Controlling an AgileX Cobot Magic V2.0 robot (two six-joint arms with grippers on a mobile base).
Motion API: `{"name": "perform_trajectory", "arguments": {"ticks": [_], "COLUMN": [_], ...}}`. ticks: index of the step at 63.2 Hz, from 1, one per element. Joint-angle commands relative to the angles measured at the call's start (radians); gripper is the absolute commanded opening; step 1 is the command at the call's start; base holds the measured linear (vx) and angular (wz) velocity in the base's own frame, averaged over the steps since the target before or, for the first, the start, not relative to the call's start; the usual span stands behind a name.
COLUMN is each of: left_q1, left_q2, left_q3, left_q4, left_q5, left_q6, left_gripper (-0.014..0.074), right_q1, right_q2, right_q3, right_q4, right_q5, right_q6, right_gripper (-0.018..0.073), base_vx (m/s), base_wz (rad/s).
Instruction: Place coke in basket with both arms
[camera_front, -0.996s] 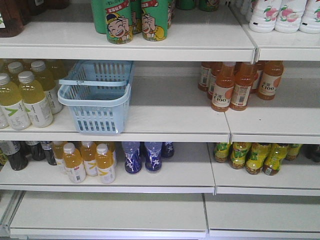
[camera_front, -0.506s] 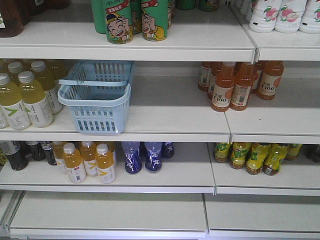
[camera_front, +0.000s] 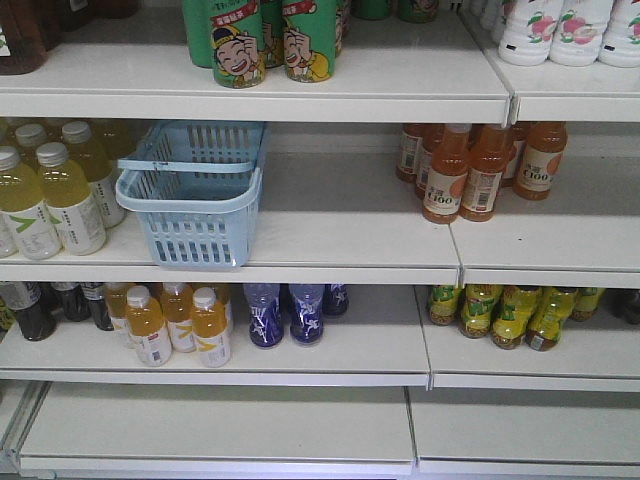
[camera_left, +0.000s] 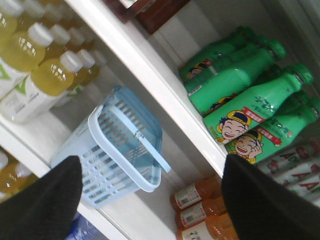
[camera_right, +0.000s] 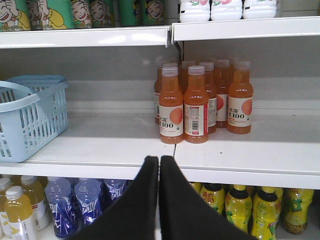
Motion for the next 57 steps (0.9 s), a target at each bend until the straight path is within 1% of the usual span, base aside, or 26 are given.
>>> {"name": "perform_trajectory", "arguments": {"ticks": [1,8,12,23,32,39,44,49,53,57], "left_q1": [-0.021,-0.053,-0.073,-0.125,-0.175,-0.203,-0.215,-0.220,-0.220,-0.220], "left_q2": [0.084,0.197,0.273,0.474,0.633,0.734,0.791,0.840,0.873,0.899], "left_q3": [-0.034,-0.049,-0.087,-0.243,-0.374,-0.473,-0.520,-0.553,-0.574,-0.593], "left_q4": [-0.092,-0.102,-0.101,-0.100,-0.102,-0.106,-0.142,-0.209,-0.277,-0.314], "left_q5": [-0.090,-0.157,-0.180,-0.162,-0.164,-0.166,-0.165,-0.167,-0.165,-0.165], "left_q6": [-0.066,-0.066,-0.064,-0.063,-0.065,-0.065,-0.066,-0.067,-0.067,-0.067], "left_gripper": [0.0527,0.0519,0.0520,0.0520,0.0520,0.0520,0.0520,0.0520,0.0520,0.0520], "right_q1": [-0.003,-0.003,-0.003,-0.003,-0.003,-0.003,-0.003,-0.003,-0.003,-0.003], "right_q2": [-0.018,-0.018,-0.018,-0.018,-0.018,-0.018,-0.018,-0.018,-0.018,-0.018], "right_q3": [0.011,0.011,0.011,0.011,0.011,0.011,0.011,0.011,0.011,0.011], "right_q4": [-0.004,-0.004,-0.004,-0.004,-0.004,-0.004,-0.004,-0.004,-0.004,-0.004], "right_q5": [-0.078,-0.078,-0.078,-0.078,-0.078,-0.078,-0.078,-0.078,-0.078,-0.078], "right_q6": [-0.005,-0.005,-0.005,-0.005,-0.005,-0.005,-0.005,-0.005,-0.005,-0.005], "right_gripper": [-0.0010,-0.0010,-0.0010,-0.0010,-0.0010,-0.0010,-0.0010,-0.0010,-0.0010,-0.0010], "base_vx": [0.00,0.00,0.00,0.00,0.00,0.00,0.00,0.00,0.00,0.00], "base_wz": [0.00,0.00,0.00,0.00,0.00,0.00,0.00,0.00,0.00,0.00]}}
